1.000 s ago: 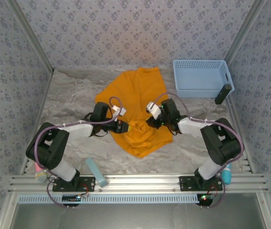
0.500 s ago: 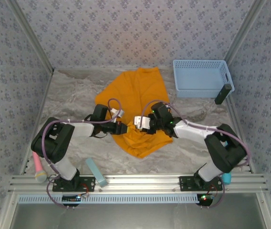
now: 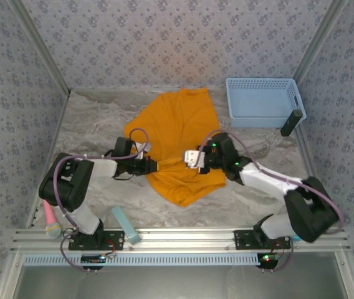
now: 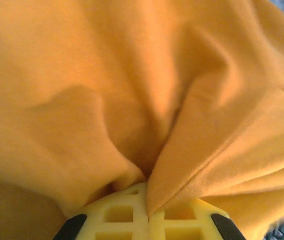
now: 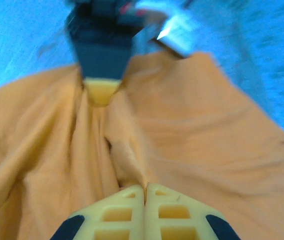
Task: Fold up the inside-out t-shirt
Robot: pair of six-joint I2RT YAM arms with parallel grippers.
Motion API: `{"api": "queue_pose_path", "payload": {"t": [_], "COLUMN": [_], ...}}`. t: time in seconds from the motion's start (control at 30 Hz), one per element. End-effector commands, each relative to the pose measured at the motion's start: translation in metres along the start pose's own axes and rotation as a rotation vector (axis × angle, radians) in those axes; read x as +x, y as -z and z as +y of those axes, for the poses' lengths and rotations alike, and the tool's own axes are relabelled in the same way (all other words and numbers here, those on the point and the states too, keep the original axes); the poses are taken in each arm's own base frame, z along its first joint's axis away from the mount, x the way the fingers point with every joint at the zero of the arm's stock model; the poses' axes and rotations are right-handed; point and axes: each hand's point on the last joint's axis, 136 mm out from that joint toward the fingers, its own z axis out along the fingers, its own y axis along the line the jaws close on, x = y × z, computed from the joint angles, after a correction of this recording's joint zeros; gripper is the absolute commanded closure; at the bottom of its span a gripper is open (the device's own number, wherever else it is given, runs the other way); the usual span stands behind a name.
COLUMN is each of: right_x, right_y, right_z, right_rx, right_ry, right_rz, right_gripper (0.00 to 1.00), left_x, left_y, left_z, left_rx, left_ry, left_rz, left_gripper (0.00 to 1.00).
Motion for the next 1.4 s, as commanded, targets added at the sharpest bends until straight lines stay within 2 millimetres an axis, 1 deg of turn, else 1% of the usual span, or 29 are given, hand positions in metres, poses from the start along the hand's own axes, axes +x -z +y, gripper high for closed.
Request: {"api": "queue_pose_path", "payload": {"t": [0.0,0.03,0.07,0.13,0.2,0.23,0.27,0.3,0.33,0.4,0.5,0.57,0.63,0.7,0.77,0.83,0.9,1.0,1.07,1.17,1.2,1.23,1.3,1.37], "right_x": [0.000,0.009,0.020,0.029,0.027,0.026,0.023,0.015,0.007,-0.017,-0.051,-0.063,-0.066,-0.066,-0.068,-0.067,-0.065,-0.064,-0.065,-0.065,-0.064,-0.064,-0.062,-0.061], "right_y": [0.013,0.010,0.006,0.002,0.001,0.001,0.005,0.010,0.016,0.026,0.038,0.041,0.039,0.038,0.037,0.035,0.033,0.033,0.033,0.033,0.032,0.032,0.032,0.030], "right_z": [-0.003,0.000,0.009,0.025,0.033,0.032,0.029,0.024,0.019,0.010,0.006,0.000,-0.004,-0.006,-0.004,-0.004,-0.003,-0.002,-0.001,0.001,0.001,0.001,0.002,0.004], "right_rx": [0.012,-0.005,-0.039,-0.086,-0.107,-0.099,-0.083,-0.072,-0.064,-0.077,-0.129,-0.141,-0.140,-0.152,-0.164,-0.168,-0.169,-0.174,-0.180,-0.187,-0.187,-0.186,-0.189,-0.191], "right_ry": [-0.243,-0.291,-0.320,-0.339,-0.334,-0.336,-0.333,-0.326,-0.318,-0.298,-0.232,-0.211,-0.199,-0.196,-0.193,-0.193,-0.198,-0.203,-0.201,-0.202,-0.202,-0.202,-0.199,-0.189], "right_rz": [-0.123,-0.092,-0.054,-0.036,-0.057,-0.067,-0.092,-0.139,-0.180,-0.250,-0.331,-0.358,-0.357,-0.362,-0.369,-0.363,-0.355,-0.353,-0.358,-0.359,-0.354,-0.352,-0.346,-0.332], "right_gripper": [1.00,1.00,1.00,1.00,0.98,0.97,0.97,0.97,0.97,0.98,0.99,1.00,1.00,1.00,1.00,0.99,0.99,0.99,0.99,0.99,0.99,0.99,0.99,0.98], "left_x": [-0.003,-0.002,0.001,0.006,0.011,0.012,0.012,0.011,0.010,0.006,0.001,0.002,0.003,-0.002,-0.005,-0.004,0.006,0.024,0.025,0.019,0.018,0.016,0.013,0.014], "left_y": [-0.001,-0.004,-0.008,-0.012,-0.014,-0.012,-0.010,-0.006,-0.002,0.008,0.024,0.030,0.033,0.040,0.044,0.048,0.047,0.043,0.039,0.039,0.039,0.039,0.039,0.043], "left_z": [0.027,0.026,0.019,0.002,-0.018,-0.024,-0.033,-0.040,-0.046,-0.065,-0.099,-0.121,-0.139,-0.151,-0.158,-0.167,-0.177,-0.188,-0.188,-0.193,-0.195,-0.197,-0.199,-0.206], "left_rx": [-0.130,-0.129,-0.107,-0.075,-0.044,-0.039,-0.020,-0.009,-0.003,0.019,0.059,0.099,0.149,0.191,0.212,0.248,0.293,0.344,0.315,0.310,0.314,0.313,0.308,0.337], "left_ry": [0.042,0.027,-0.010,-0.084,-0.167,-0.189,-0.214,-0.226,-0.229,-0.265,-0.373,-0.452,-0.506,-0.538,-0.578,-0.626,-0.698,-0.807,-0.869,-0.906,-0.919,-0.925,-0.930,-0.949], "left_rz": [0.000,0.009,0.024,0.047,0.068,0.069,0.067,0.063,0.058,0.039,0.006,-0.006,-0.010,-0.054,-0.099,-0.121,-0.103,-0.069,-0.095,-0.124,-0.127,-0.131,-0.134,-0.130], "left_gripper": [1.00,0.97,0.91,0.87,0.79,0.74,0.68,0.60,0.56,0.54,0.53,0.53,0.53,0.52,0.51,0.50,0.48,0.45,0.43,0.43,0.45,0.50,0.72,0.93]}}
